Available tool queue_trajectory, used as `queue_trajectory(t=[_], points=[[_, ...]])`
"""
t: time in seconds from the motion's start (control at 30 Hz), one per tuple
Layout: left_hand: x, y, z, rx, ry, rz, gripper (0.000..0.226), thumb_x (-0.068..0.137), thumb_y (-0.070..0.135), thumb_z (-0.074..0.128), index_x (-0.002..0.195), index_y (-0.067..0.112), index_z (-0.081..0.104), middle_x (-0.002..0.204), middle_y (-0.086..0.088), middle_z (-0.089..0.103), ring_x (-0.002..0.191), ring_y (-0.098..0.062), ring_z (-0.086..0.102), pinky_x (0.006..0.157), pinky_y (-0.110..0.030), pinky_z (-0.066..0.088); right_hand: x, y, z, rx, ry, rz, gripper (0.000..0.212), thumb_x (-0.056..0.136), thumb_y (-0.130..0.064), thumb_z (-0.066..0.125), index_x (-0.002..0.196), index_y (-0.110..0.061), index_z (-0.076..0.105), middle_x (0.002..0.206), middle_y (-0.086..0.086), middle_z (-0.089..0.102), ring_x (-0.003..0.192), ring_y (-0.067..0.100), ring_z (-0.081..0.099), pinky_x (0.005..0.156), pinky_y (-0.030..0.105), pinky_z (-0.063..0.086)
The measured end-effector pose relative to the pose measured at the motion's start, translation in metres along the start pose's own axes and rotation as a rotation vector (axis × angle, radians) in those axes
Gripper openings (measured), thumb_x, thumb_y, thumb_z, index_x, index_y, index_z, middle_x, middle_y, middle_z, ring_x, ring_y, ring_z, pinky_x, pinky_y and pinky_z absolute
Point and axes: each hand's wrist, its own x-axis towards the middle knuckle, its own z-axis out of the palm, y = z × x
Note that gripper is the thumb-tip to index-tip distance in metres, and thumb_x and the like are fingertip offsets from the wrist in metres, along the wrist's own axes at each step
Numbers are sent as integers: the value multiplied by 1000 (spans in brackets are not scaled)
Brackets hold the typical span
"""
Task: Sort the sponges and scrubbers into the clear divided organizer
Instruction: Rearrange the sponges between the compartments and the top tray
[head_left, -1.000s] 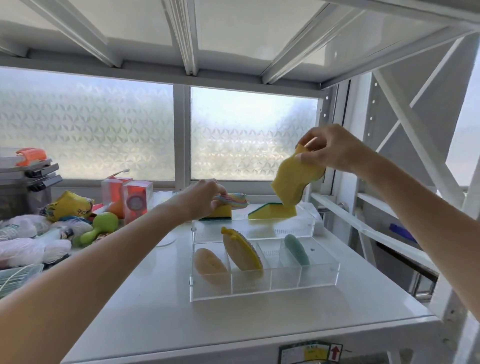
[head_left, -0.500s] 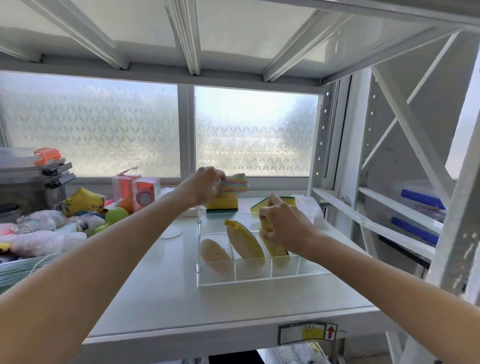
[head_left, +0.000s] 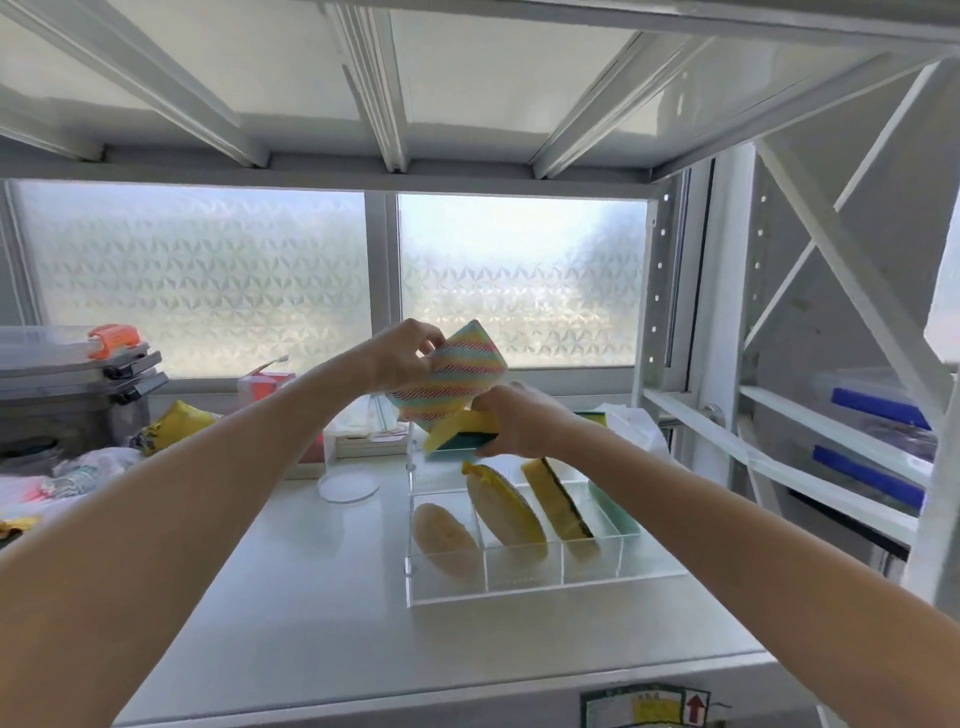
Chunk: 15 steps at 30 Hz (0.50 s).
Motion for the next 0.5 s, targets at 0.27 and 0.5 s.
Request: queue_trajectory(t=[0.27, 0.5], points=[[1, -15, -3, -574, -19, -249, 23, 95, 13, 54, 114, 2, 52, 96, -6, 62, 88, -17, 64, 71, -30, 54, -11, 54, -29, 195, -137, 212, 31, 81, -28, 71, 109, -14, 66, 94, 0, 67, 88, 19, 63, 82, 30, 50], [-3, -30, 41, -802, -72, -571, 20, 93, 1, 47, 109, 4, 60, 101, -10, 65, 88, -22, 63, 75, -34, 53, -32, 78, -42, 355, -264, 335, 41, 86, -25, 66, 126, -16, 58, 116, 4, 63, 108, 21, 56, 95, 32, 41]])
